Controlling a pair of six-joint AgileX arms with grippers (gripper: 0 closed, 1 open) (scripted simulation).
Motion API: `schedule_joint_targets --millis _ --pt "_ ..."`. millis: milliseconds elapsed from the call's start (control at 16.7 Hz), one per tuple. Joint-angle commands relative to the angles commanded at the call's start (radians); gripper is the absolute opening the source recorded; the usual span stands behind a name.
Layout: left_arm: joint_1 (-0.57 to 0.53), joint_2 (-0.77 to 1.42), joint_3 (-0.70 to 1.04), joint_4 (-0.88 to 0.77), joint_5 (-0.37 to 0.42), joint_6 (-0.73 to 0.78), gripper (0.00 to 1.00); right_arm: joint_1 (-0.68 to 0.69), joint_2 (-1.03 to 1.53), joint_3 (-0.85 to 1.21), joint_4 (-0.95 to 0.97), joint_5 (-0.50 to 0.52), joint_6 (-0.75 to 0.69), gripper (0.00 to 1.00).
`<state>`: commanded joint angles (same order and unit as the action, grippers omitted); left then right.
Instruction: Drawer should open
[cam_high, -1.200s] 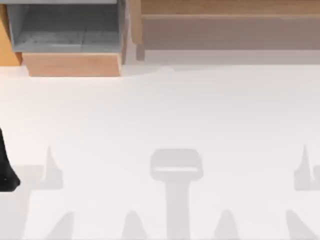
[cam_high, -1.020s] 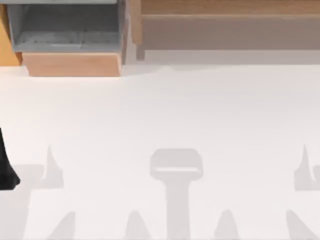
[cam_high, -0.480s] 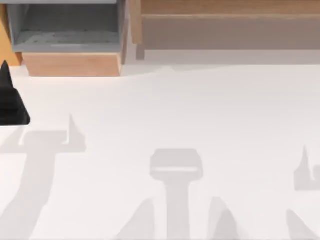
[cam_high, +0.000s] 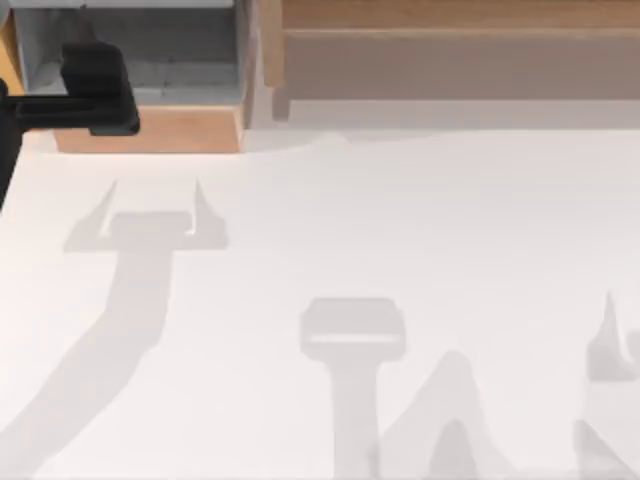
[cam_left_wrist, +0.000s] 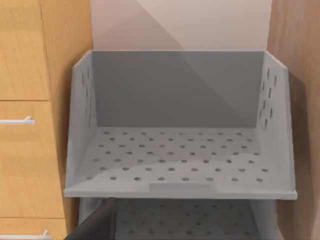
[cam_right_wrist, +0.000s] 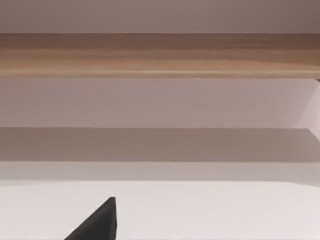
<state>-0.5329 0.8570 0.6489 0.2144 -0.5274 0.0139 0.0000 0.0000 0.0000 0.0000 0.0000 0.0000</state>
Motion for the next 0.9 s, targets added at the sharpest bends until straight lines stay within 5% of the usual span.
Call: schedule_joint_targets --millis 480,900 --pt "0.03 0.03 0.004 0.02 0.025 0.03 1.0 0.0 0.0 0.0 0.0 0.0 0.0 1.0" --pt "0.362 0.448 0.07 0.257 0.319 0.448 1.0 0.0 0.0 0.0 0.0 0.0 0.0 1.0"
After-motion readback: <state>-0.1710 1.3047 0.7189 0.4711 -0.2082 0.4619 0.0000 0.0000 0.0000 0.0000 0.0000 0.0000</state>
